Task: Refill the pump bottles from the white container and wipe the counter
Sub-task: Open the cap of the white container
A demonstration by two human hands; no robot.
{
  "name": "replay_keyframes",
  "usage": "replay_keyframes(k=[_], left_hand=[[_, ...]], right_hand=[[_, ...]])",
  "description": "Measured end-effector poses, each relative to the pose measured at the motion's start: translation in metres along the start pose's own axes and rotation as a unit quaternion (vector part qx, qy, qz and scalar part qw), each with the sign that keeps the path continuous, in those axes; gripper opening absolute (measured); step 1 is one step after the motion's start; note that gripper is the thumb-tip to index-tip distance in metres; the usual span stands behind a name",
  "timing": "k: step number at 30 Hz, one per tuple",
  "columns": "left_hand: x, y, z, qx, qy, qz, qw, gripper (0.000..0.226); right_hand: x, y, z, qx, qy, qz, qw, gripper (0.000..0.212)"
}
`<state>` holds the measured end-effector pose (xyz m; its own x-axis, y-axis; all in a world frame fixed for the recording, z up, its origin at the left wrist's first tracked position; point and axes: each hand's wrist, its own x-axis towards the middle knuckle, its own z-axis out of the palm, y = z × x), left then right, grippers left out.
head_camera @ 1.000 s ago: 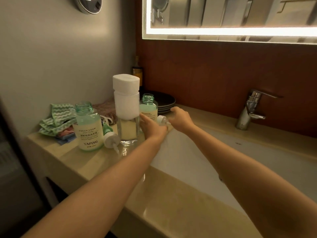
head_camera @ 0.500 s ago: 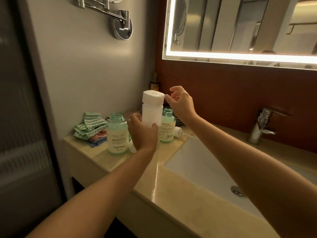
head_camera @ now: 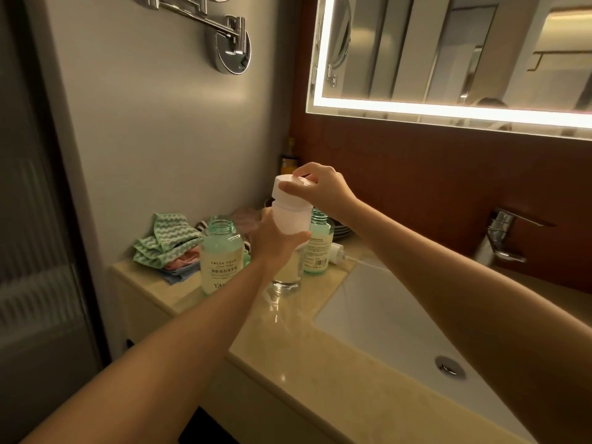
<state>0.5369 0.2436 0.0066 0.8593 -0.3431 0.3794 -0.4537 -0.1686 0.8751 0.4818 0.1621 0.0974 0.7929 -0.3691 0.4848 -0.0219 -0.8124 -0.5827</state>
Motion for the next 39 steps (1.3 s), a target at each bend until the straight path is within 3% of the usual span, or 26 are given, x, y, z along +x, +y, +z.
replay_keyframes(k=[19, 24, 27, 32, 36, 39], left_hand=[[-0.089, 0.021, -0.036, 0.060, -0.073, 0.073, 0.993, 0.074], [-0.098, 0.022, -0.042, 0.079, -0.074, 0.080, 0.991, 0.073], [-0.100, 0.025, -0.042, 0.079, -0.068, 0.074, 0.992, 0.075], [-0.104, 0.023, -0.041, 0.077, -0.057, 0.078, 0.992, 0.075], [-0.105, 0.025, -0.042, 0.075, -0.058, 0.083, 0.992, 0.072], [-0.104, 0.023, -0.041, 0.076, -0.056, 0.086, 0.992, 0.074]], right_hand=[[-0.090, -0.041, -0.040, -0.092, -0.025, 0.006, 0.995, 0.052], [-0.100, -0.054, -0.046, -0.060, -0.124, 0.016, 0.990, 0.050], [-0.100, -0.063, -0.051, -0.033, -0.191, 0.066, 0.979, 0.067], [-0.096, -0.075, -0.045, -0.218, -0.140, 0.045, 0.965, 0.086], [-0.096, -0.081, -0.040, -0.337, -0.111, 0.017, 0.935, 0.076], [-0.097, -0.086, -0.044, -0.286, -0.148, 0.008, 0.947, 0.055]])
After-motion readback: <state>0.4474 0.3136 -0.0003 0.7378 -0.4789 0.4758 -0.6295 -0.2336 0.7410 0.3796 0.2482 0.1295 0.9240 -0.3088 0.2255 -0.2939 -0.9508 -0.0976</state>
